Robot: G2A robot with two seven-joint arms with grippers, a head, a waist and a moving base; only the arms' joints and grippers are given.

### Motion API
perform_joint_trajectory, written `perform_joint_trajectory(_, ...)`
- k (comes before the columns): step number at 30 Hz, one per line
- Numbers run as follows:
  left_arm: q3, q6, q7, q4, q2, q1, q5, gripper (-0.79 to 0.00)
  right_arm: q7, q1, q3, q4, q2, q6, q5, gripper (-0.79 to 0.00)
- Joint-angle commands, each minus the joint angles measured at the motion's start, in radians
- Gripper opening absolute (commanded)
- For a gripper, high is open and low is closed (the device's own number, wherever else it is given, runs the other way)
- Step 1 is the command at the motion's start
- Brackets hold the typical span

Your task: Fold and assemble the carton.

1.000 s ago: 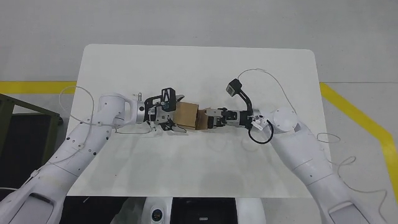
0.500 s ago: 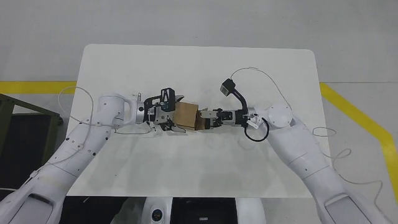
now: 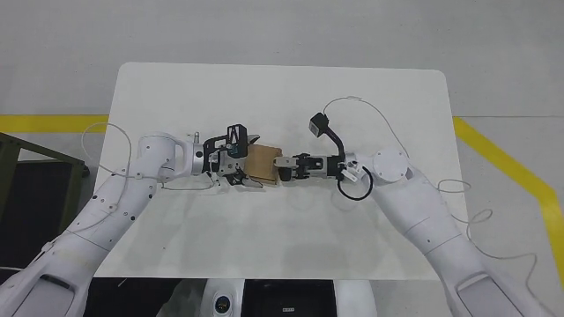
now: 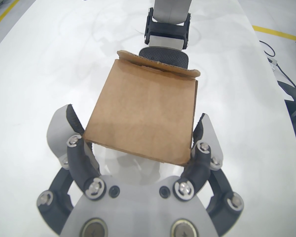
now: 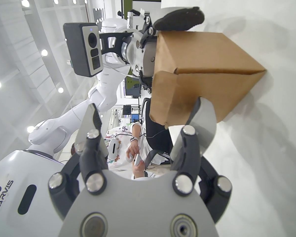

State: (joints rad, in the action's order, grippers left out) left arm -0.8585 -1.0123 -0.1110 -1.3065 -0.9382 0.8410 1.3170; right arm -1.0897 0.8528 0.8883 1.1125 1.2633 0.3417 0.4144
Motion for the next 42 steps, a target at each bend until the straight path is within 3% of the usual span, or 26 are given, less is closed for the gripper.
perform_joint_trajectory(1,0.000,0.000,0.000,-0.001,0.000,0.000,0.000,0.000,0.005,0.005,0.004,0.001,-0.002,-0.010,-0.007,-0.456)
perform_joint_trajectory(6,0.001,0.000,0.000,-0.002,0.001,0.001,0.000,0.000,0.012,0.022,0.013,0.014,-0.007,-0.029,-0.031,-0.493)
perform_joint_trajectory(16,0.003,0.000,0.003,-0.003,0.003,0.001,0.000,0.000,0.022,0.051,0.036,0.045,-0.020,-0.085,-0.080,-0.496)
perform_joint_trajectory(27,0.008,0.000,0.001,-0.003,0.005,0.000,0.004,0.000,0.038,0.063,0.046,0.104,-0.030,-0.151,-0.142,-0.594)
perform_joint_trajectory(35,0.013,0.000,0.001,-0.002,0.006,-0.003,0.003,0.000,0.058,0.055,0.039,0.126,-0.029,-0.189,-0.176,-0.625)
perform_joint_trajectory(42,0.017,0.000,0.001,-0.003,0.008,-0.005,0.004,0.000,0.069,0.066,0.055,0.150,-0.034,-0.205,-0.186,-0.610)
